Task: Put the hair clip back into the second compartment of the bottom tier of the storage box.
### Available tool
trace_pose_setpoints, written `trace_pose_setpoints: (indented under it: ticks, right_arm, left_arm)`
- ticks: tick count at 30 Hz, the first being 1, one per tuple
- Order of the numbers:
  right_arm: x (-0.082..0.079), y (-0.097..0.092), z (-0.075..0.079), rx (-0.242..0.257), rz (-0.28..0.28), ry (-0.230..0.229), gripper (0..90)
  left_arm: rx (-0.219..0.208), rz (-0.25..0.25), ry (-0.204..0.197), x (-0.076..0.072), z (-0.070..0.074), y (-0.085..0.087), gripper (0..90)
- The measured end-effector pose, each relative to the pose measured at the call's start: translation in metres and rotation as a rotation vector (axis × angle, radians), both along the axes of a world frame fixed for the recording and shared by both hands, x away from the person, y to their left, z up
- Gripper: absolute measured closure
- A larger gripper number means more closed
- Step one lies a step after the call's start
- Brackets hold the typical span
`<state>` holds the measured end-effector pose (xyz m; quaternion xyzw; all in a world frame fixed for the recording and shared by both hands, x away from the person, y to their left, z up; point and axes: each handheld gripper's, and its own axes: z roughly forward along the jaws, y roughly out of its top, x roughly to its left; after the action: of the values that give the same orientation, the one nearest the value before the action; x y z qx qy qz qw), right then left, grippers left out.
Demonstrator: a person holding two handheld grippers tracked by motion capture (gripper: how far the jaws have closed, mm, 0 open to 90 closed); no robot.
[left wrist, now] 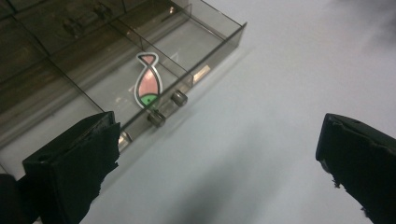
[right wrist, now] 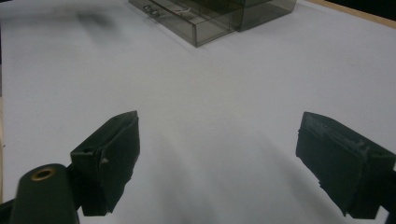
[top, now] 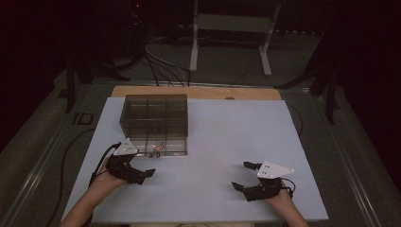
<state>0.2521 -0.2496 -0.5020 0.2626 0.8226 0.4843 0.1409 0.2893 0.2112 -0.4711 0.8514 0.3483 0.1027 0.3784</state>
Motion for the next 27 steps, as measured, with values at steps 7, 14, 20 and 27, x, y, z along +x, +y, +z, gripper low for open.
trace_pose_setpoints:
  ticks: [7, 14, 20, 27]
  right_arm:
    - [0.0, 0.0, 0.0, -0.001, -0.001, -0.001, 13.5]
    - [0.0, 0.001, 0.0, -0.006, 0.002, -0.003, 13.5]
    - [0.0, 0.001, 0.0, -0.006, 0.002, -0.004, 13.5]
    - [0.0, 0.001, 0.0, -0.006, 0.003, 0.001, 13.5]
  left_arm:
    - [-0.029, 0.023, -0.007, -0.012, -0.004, 0.007, 0.0]
    - [-0.038, 0.053, -0.047, -0.025, -0.006, 0.012, 0.0]
    - [-0.035, 0.054, -0.029, -0.034, -0.01, 0.014, 0.0]
    - [-0.045, 0.079, -0.053, -0.045, -0.017, 0.021, 0.0]
